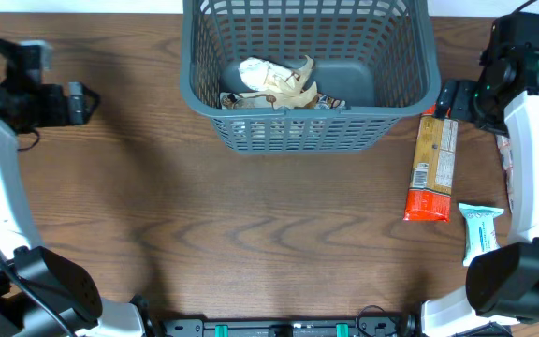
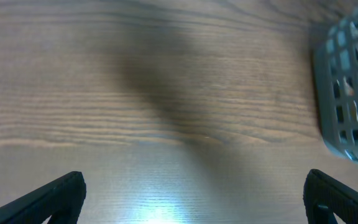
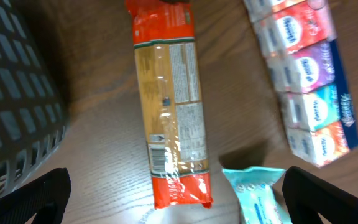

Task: Pack container
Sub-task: 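Raise the left arm aside and move the right gripper to the pasta, then grasp the red-ended spaghetti packet with the right gripper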

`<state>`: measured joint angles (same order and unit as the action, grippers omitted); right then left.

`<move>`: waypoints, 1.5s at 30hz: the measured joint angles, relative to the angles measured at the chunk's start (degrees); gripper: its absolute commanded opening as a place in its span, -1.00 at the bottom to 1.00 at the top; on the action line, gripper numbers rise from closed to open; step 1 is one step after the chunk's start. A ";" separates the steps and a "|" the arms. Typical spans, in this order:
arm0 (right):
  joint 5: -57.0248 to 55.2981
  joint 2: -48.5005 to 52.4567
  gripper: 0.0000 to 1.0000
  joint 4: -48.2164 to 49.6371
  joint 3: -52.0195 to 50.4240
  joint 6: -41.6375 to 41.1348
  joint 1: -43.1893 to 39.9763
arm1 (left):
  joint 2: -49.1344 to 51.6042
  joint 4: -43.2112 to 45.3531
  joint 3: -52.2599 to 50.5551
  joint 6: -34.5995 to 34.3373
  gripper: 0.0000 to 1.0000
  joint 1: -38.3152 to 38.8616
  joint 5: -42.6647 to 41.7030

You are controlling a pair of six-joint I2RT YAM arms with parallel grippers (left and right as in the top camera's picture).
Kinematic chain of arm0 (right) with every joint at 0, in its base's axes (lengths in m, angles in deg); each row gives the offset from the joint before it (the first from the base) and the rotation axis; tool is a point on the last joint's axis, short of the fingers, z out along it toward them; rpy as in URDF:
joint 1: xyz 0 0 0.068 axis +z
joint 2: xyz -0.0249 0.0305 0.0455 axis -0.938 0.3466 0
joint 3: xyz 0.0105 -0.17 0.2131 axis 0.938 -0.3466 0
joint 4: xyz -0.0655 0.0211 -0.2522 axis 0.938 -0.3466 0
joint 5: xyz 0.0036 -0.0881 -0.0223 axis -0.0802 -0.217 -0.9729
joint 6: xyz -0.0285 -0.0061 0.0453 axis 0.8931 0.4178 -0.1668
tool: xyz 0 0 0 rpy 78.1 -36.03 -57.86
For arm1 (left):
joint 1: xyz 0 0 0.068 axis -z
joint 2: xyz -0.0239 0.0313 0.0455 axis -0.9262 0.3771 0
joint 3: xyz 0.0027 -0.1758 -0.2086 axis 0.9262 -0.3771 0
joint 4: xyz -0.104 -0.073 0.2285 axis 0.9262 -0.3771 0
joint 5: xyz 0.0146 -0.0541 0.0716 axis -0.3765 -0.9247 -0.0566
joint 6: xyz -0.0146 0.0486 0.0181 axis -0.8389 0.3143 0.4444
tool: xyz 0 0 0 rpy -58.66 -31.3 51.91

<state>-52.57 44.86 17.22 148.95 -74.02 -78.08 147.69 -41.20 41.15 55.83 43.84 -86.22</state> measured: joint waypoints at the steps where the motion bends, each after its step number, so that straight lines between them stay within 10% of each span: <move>1: 0.28 0.07 0.99 0.50 -0.87 0.00 0.00 | 0.00 -0.09 0.00 0.42 0.97 0.70 0.35; 45: 6.75 1.38 0.98 45.46 -41.13 5.90 -6.95 | 9.64 -5.57 0.00 6.25 0.97 10.58 2.08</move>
<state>-45.82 46.24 62.68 107.81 -68.12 -85.03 157.33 -46.78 41.15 62.08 54.41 -84.15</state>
